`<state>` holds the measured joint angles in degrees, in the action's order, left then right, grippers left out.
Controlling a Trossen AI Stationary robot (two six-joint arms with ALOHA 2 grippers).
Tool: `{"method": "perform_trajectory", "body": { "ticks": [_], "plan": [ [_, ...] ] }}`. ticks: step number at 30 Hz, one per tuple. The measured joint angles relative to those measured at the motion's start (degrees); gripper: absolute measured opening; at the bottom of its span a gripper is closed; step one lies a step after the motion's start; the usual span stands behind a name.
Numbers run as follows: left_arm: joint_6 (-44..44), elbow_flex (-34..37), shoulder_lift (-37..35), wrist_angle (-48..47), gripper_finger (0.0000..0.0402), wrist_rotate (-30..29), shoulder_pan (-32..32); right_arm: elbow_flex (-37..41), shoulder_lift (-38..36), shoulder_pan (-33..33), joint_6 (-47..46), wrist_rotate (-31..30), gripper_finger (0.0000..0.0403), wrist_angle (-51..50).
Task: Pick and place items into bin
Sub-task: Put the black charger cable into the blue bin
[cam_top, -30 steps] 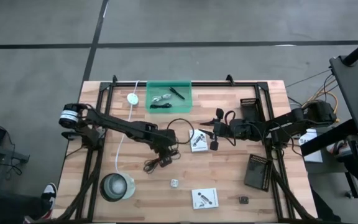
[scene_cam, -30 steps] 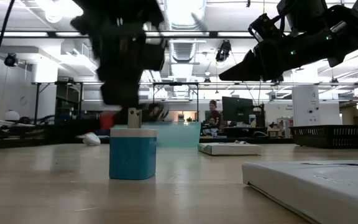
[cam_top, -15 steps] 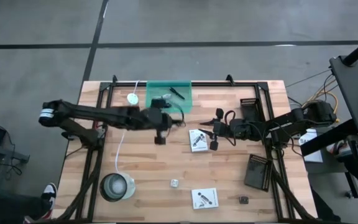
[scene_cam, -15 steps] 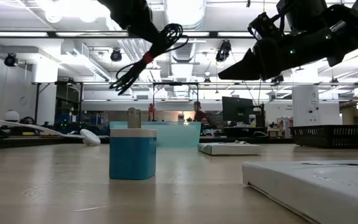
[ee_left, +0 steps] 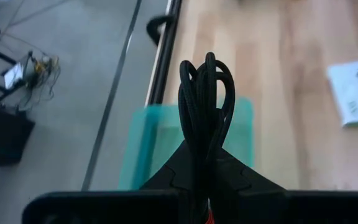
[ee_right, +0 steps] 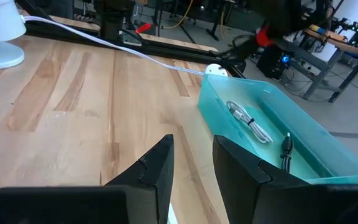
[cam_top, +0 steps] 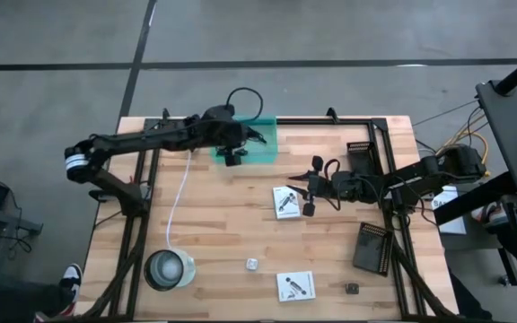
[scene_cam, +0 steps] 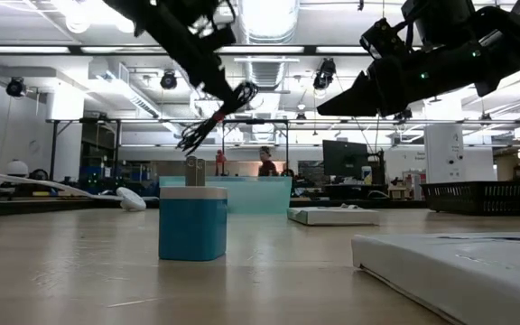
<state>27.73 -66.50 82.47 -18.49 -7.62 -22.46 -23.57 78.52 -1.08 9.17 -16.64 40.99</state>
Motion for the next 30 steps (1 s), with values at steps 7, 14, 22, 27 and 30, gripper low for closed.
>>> {"method": "perform_trajectory", "body": {
  "ticks": [7, 14, 22, 27, 30],
  "plan": [
    [4.2, -1.4, 5.5, 0.5, 0.0008, 0.3, -2.6, 0.0, 0.0, 0.0, 0.3, 0.0, 0.0088, 0.0],
    [4.8, -4.8, 9.3, 0.9, 0.0009, 0.3, -3.5, 0.0, 0.0, 0.0, 0.3, 0.0, 0.0081, -0.1],
    [5.8, -5.2, 11.0, 0.3, 0.0013, -0.2, -4.1, 0.0, 0.0, 0.0, 0.5, 0.0, 0.0086, -0.2],
    [5.8, -5.2, 11.0, 0.9, 0.0043, -0.4, -4.1, 0.0, 0.0, 0.0, 0.5, 0.0, 0.008, -0.2],
    [5.8, -5.2, 11.0, 1.4, 0.0077, -0.6, -4.1, 0.0, 0.0, 0.0, 0.5, 0.0, 0.0076, -0.2]
  ]
}}
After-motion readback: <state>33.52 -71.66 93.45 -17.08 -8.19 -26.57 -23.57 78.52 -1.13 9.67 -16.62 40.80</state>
